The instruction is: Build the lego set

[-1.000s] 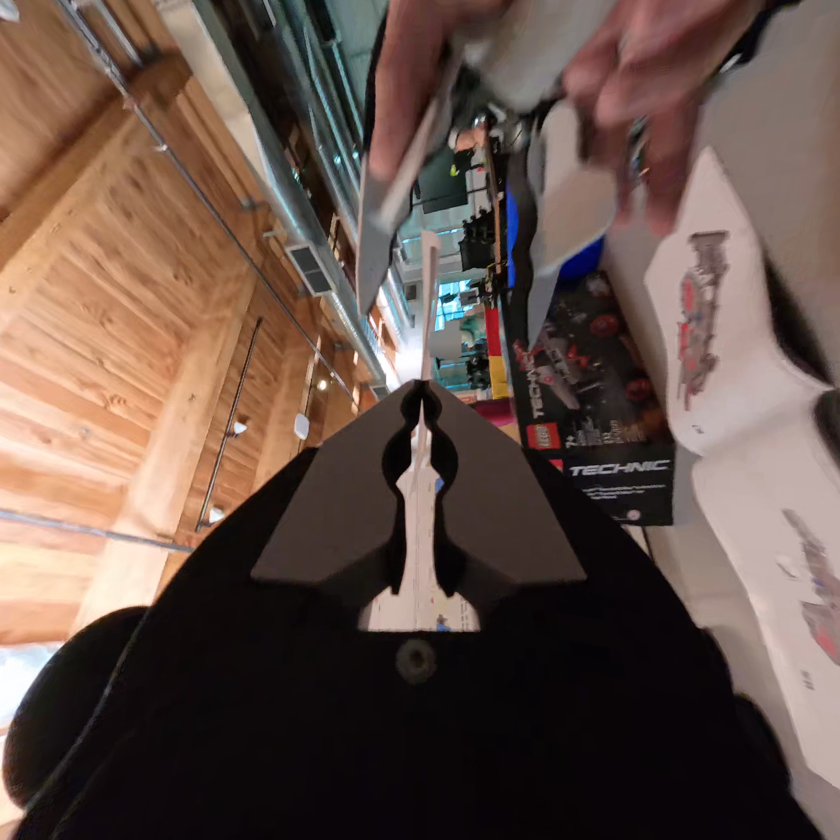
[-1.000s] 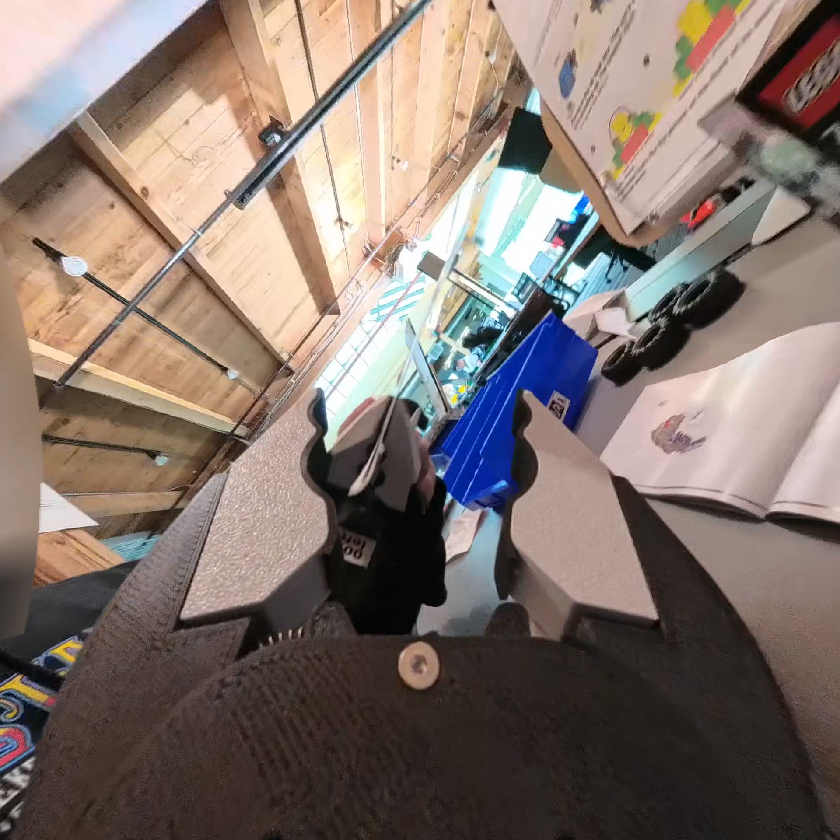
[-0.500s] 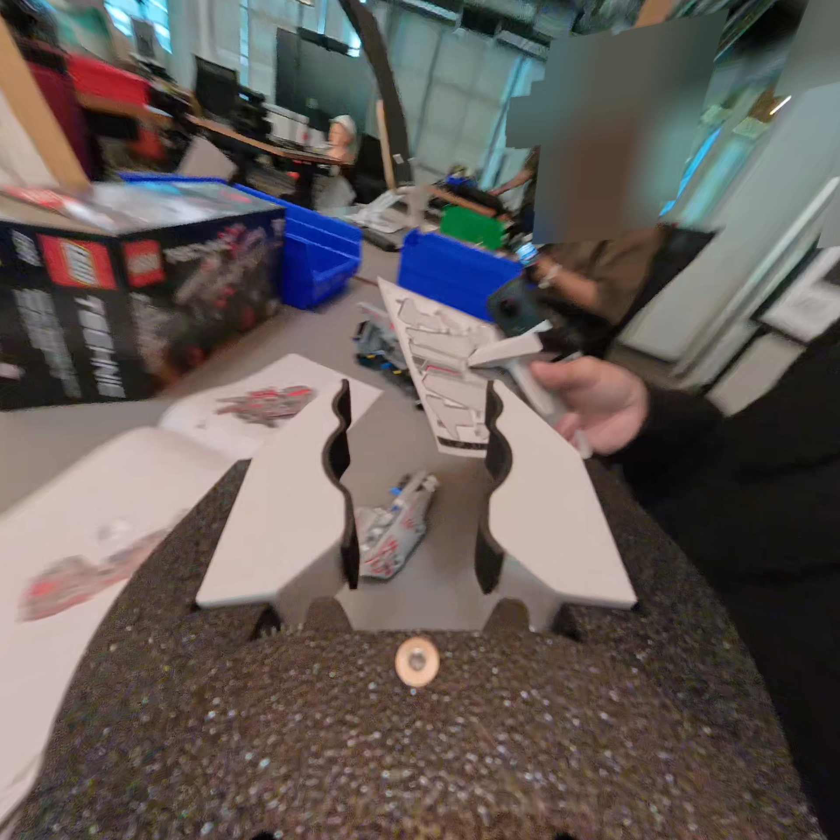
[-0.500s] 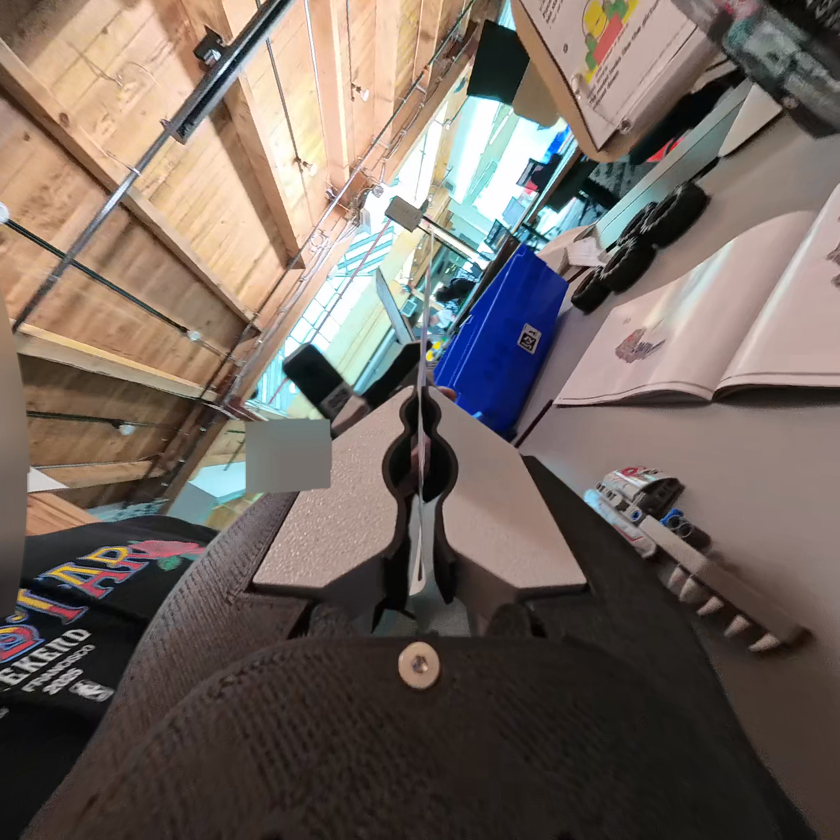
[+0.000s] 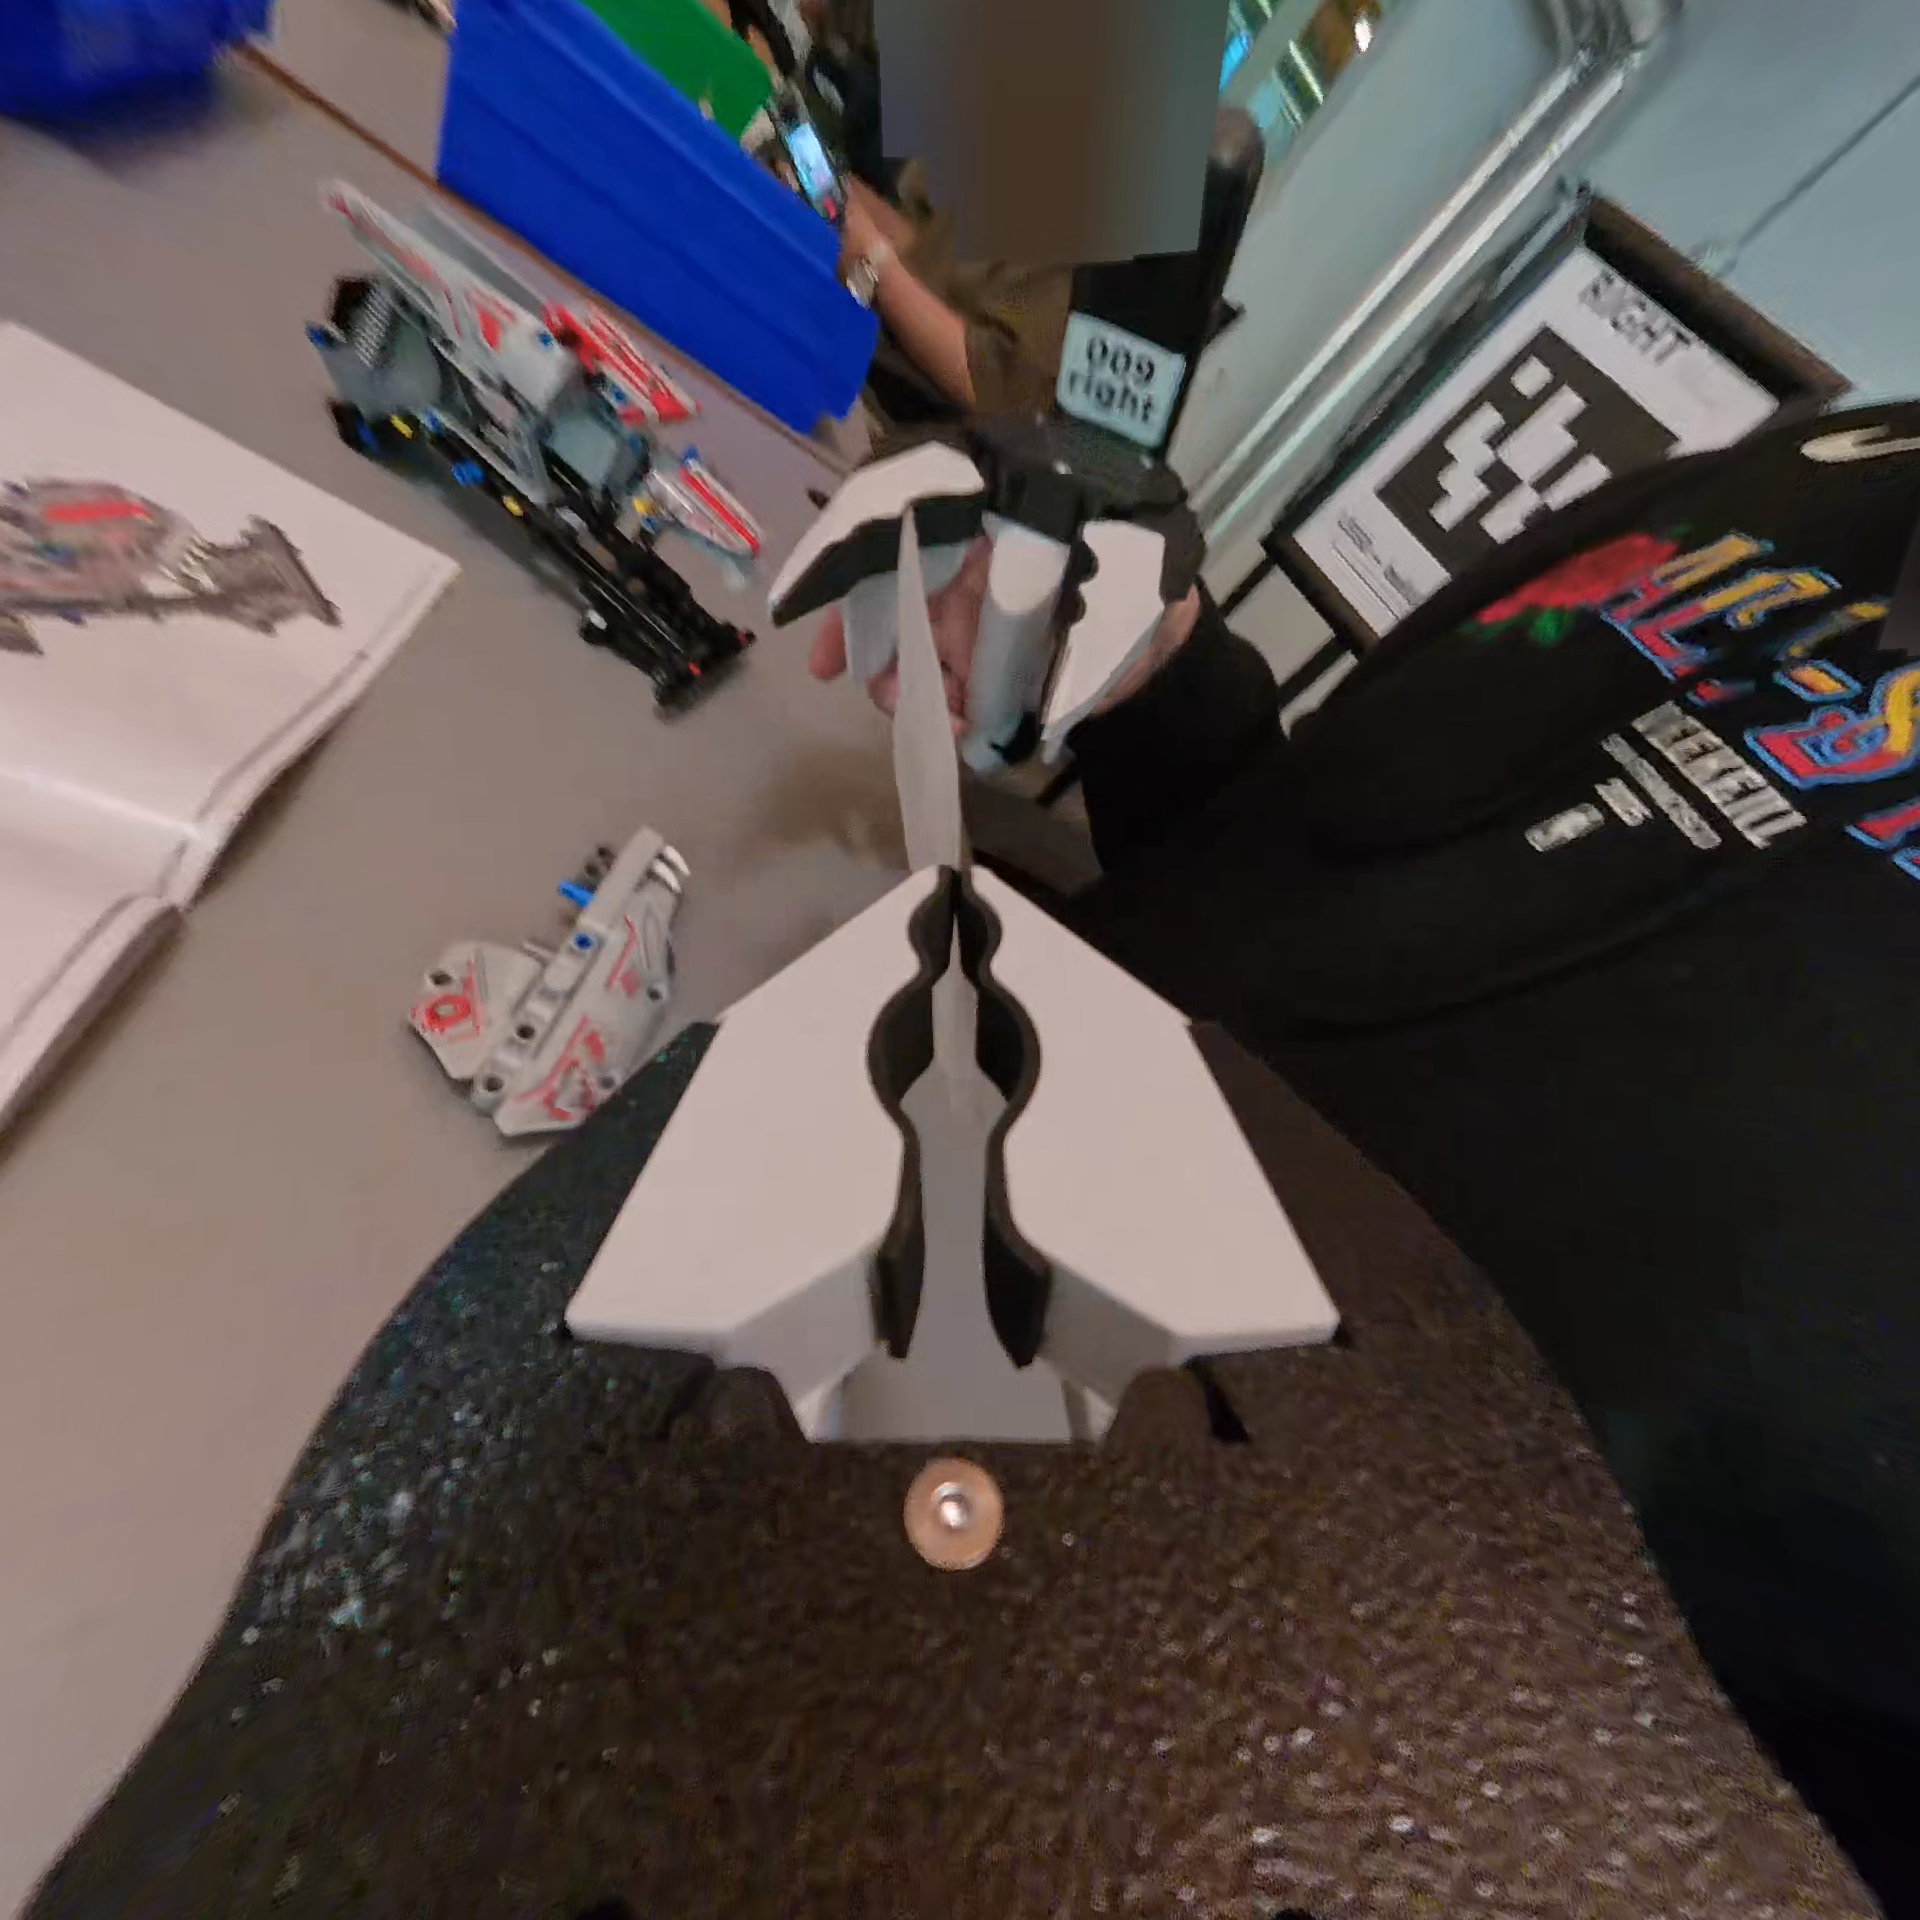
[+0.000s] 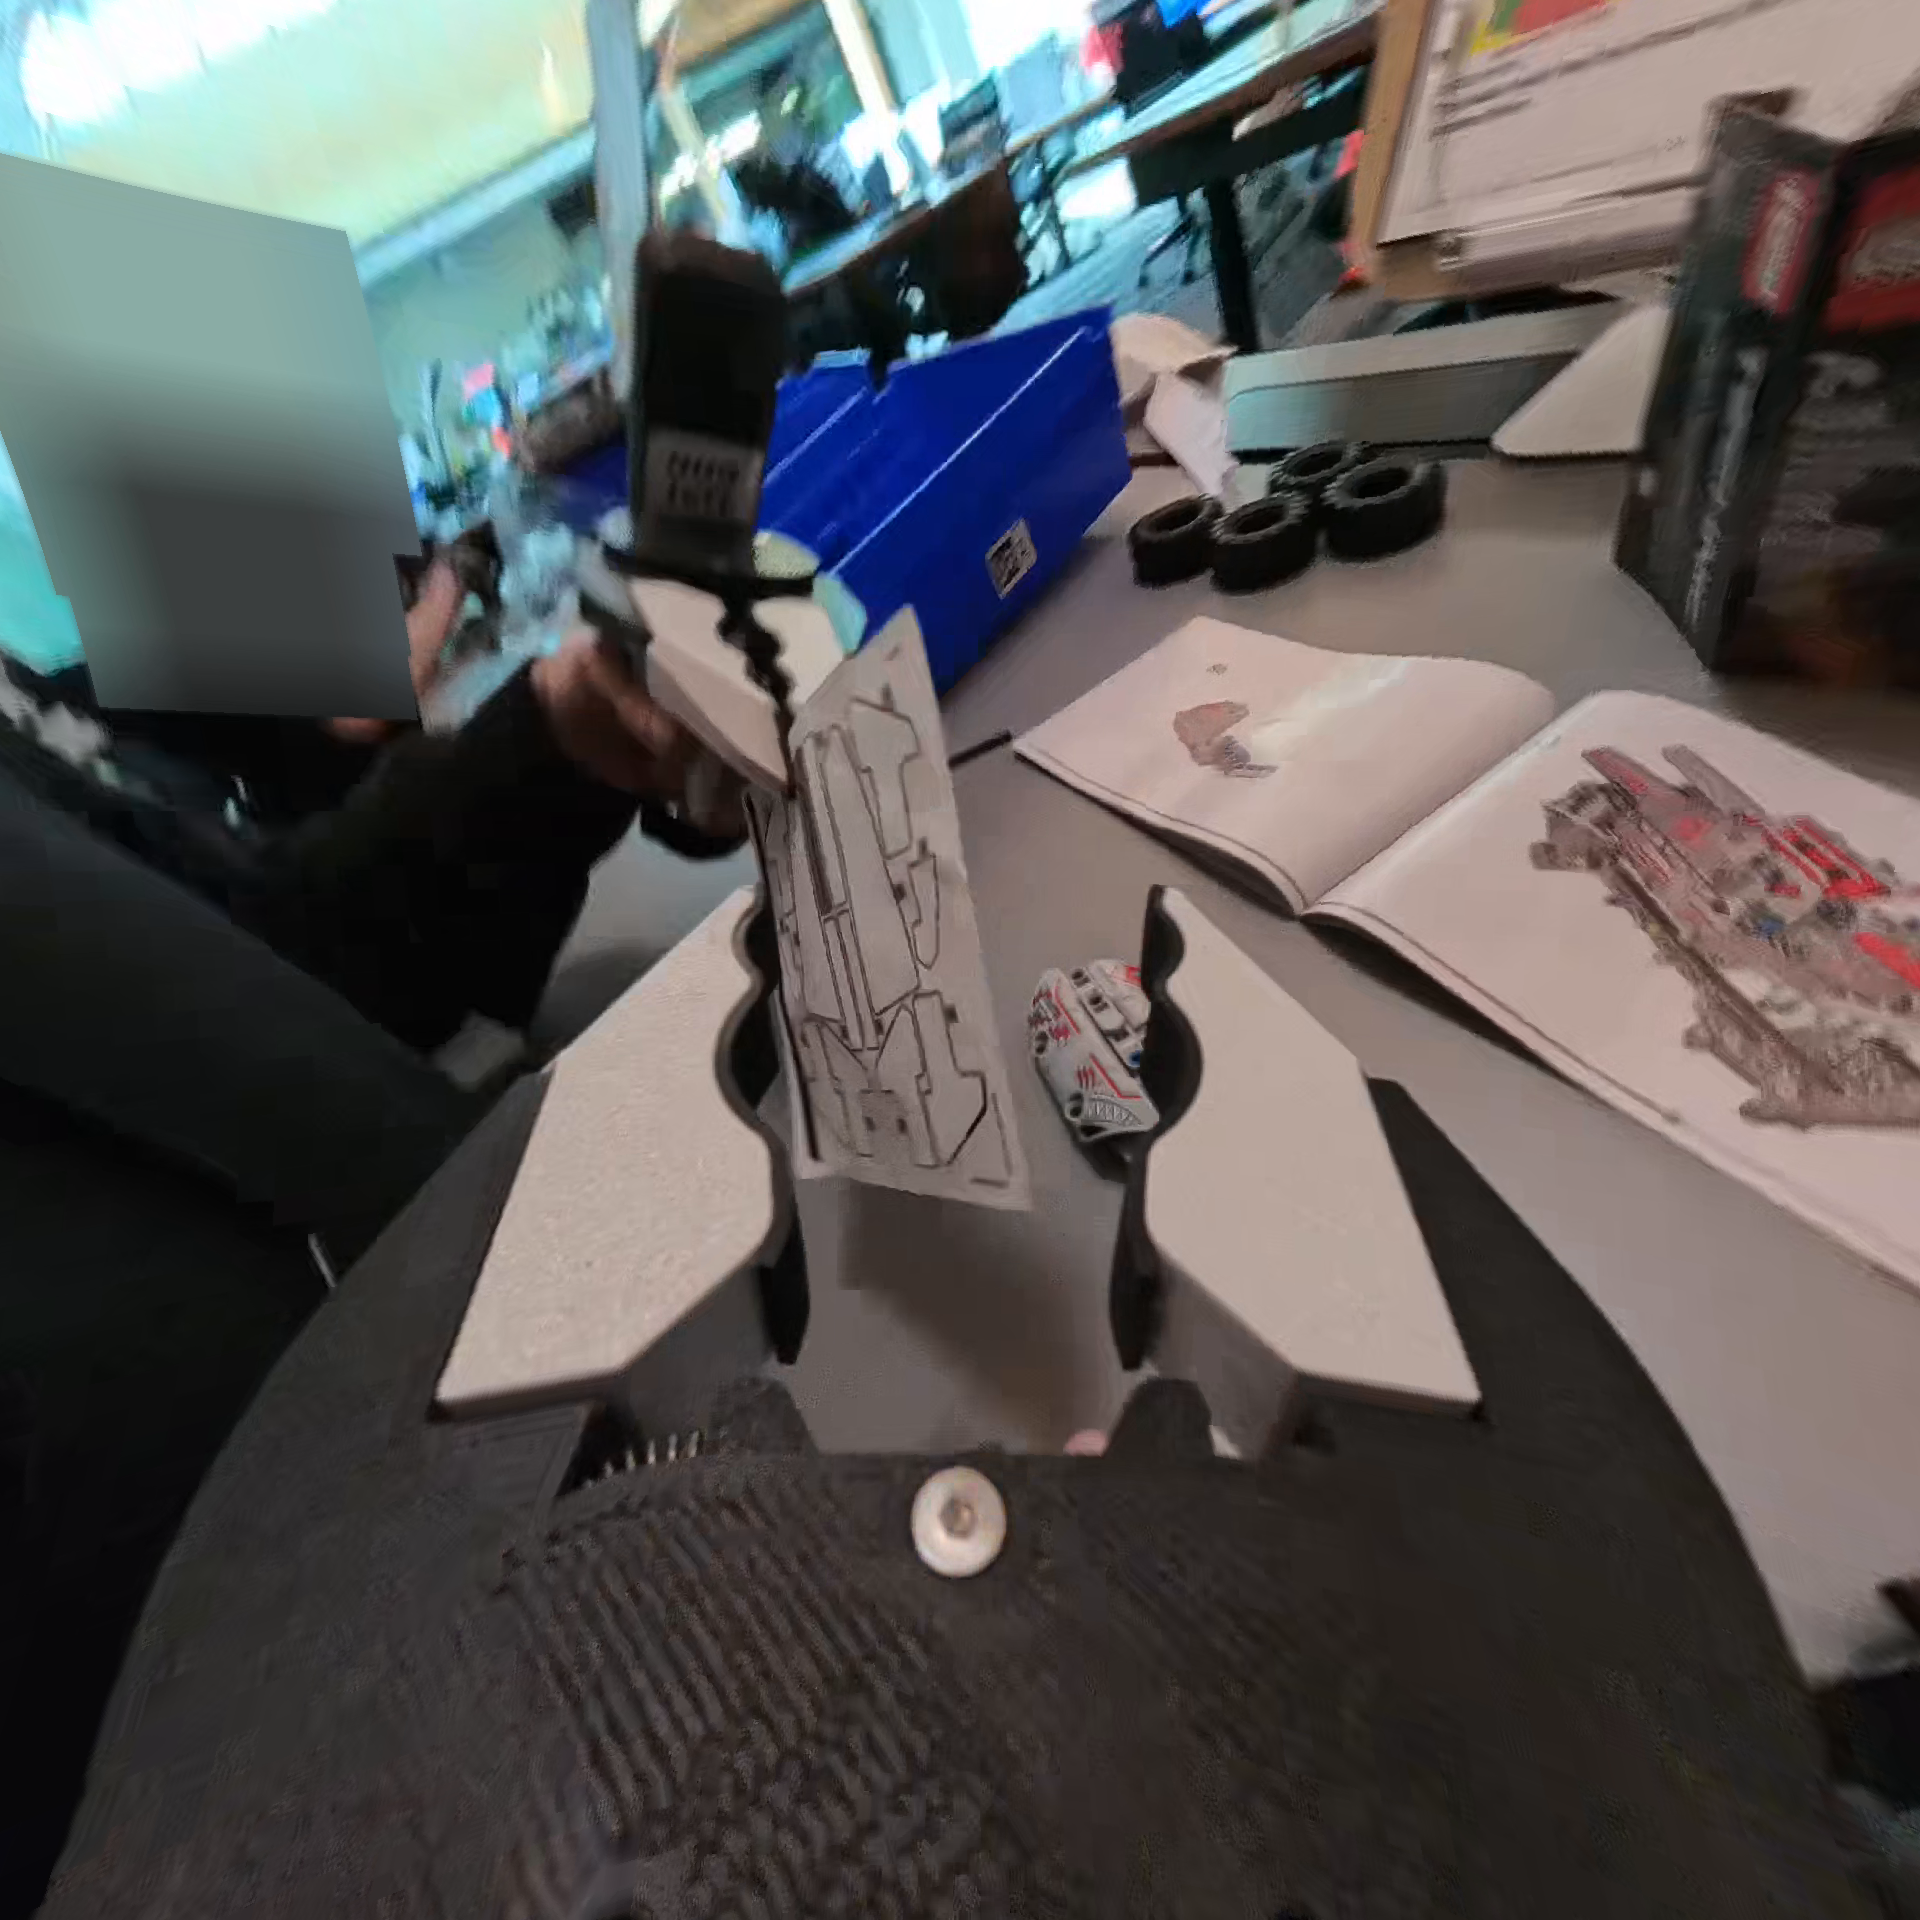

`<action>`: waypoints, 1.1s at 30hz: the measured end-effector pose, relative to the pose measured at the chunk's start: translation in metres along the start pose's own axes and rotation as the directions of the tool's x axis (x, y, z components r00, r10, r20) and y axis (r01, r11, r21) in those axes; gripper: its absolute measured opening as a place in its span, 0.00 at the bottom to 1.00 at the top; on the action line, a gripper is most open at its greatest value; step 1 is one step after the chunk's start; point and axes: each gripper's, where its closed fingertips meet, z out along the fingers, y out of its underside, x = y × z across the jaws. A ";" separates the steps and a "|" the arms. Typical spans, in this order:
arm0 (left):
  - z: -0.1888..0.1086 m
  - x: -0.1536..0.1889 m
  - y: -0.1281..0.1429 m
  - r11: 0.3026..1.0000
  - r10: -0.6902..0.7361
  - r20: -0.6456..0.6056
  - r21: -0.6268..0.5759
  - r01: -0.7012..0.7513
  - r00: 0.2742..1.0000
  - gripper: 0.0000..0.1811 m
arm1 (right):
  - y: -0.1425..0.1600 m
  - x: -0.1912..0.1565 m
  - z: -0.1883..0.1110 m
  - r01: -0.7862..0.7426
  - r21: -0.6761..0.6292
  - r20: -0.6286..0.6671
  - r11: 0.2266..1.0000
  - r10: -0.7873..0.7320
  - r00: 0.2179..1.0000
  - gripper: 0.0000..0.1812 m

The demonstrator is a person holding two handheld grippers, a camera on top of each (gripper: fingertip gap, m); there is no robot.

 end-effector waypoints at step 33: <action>-0.034 0.003 -0.074 0.754 0.536 0.531 0.050 -0.655 0.657 0.08 | 0.031 -0.021 0.031 -0.370 -0.052 0.250 0.928 0.371 0.894 0.00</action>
